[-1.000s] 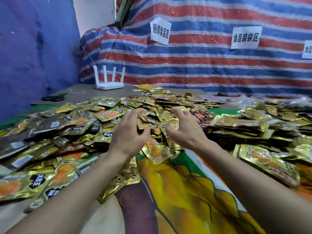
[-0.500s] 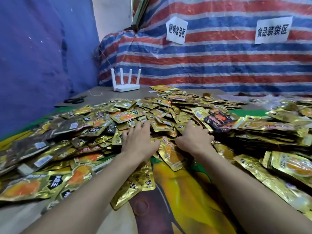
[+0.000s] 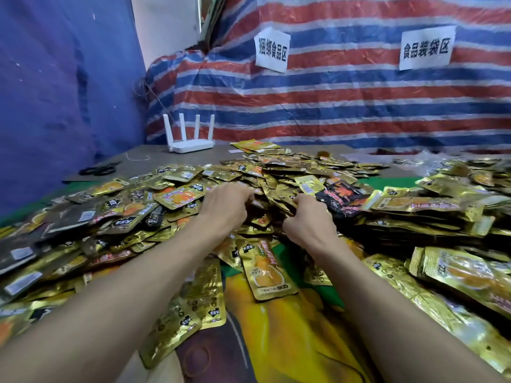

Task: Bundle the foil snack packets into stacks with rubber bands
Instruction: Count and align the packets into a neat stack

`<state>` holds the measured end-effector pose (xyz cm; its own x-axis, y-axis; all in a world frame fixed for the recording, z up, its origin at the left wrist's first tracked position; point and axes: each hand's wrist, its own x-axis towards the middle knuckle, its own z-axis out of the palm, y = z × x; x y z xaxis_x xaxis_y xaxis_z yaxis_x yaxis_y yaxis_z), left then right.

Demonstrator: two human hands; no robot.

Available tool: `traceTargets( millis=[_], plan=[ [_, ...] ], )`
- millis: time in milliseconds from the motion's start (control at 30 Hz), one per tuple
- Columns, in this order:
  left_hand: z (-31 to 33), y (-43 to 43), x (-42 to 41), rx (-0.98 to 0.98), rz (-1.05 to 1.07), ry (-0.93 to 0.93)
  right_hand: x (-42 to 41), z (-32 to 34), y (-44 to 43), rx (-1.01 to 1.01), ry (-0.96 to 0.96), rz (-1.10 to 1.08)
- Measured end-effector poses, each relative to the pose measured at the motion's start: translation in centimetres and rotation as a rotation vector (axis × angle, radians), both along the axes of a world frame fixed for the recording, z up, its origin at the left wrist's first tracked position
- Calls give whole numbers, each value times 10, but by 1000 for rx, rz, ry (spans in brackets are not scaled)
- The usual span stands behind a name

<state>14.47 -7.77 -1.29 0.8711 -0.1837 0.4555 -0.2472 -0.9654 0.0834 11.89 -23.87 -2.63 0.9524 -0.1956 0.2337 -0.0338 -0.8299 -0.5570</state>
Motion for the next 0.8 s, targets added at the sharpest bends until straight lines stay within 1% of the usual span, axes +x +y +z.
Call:
traceTargets(
  millis=[167,300,367,433,500,567,667,767,800],
  plan=[
    [6,13,-7,-125,-46,-260,-2,-1,-5,215,-106,21],
    [19,31,-13,-302,-7,-366,0,-1,-5,285,-214,20],
    [27,40,-16,-436,-21,-346,1,-2,-4,324,-283,16],
    [34,48,-20,-624,-58,-303,0,0,-3,449,-360,64],
    [38,54,-25,-818,-67,-266,-3,1,0,609,-389,159],
    [36,57,-31,-1027,-91,-192,-4,2,5,724,-359,245],
    [28,56,-37,-1363,-153,-54,-6,-1,12,870,-273,296],
    [20,53,-44,-1662,-199,7,-6,-4,18,1032,-224,303],
    [17,53,-45,-1733,-215,23,-5,-5,19,1081,-215,293]
  ],
)
